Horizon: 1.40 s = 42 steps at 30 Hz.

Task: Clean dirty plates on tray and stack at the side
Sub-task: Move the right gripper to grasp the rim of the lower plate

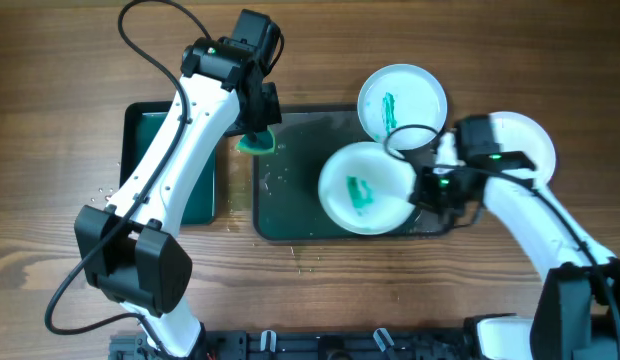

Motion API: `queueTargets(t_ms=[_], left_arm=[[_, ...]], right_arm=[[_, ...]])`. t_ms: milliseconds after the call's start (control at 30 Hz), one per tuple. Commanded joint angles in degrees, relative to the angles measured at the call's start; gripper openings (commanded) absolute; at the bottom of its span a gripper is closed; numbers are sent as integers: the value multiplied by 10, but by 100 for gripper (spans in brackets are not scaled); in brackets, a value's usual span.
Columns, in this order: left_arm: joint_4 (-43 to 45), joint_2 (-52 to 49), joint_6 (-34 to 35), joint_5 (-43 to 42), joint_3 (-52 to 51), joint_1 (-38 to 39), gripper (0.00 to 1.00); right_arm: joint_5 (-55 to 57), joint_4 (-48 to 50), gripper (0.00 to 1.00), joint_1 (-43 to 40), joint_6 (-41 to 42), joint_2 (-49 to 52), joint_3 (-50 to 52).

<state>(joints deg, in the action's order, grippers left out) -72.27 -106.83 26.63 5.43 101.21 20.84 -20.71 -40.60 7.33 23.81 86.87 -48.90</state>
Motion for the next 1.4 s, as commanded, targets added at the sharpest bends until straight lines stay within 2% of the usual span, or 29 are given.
queueTargets(t_ms=[0,67,200,433,633,733,900,967,1167,1367], left_arm=[[-3,7,-9,-5,7,-1,4],[-3,7,-9,-5,7,-1,4],[-2,7,-9,-5,7,-1,4],[-3,7,-9,-5,7,-1,4],[-2,7,-9,-5,7,-1,4],[-2,7,-9,-5,7,-1,4],[4,7,-9,-23,-2,-1,4],[9,7,-9,-26,-10,-1,4],[31,7,-9,-27,-39,-1,4],[86,7,-5,-61,-89,0,4]], right_arm=[[57,40,4,70,149,-4,-10],[73,95,4,117,194,13,-10],[73,164,4,161,218,50,-10],[66,188,5,179,211,101,-10],[67,189,29,174,148,102,-18],[67,192,33,167,101,102,-26],[77,221,33,163,23,109,-26],[77,231,32,163,16,120,-26],[56,259,5,163,19,152,-26],[56,259,4,163,64,158,-26]])
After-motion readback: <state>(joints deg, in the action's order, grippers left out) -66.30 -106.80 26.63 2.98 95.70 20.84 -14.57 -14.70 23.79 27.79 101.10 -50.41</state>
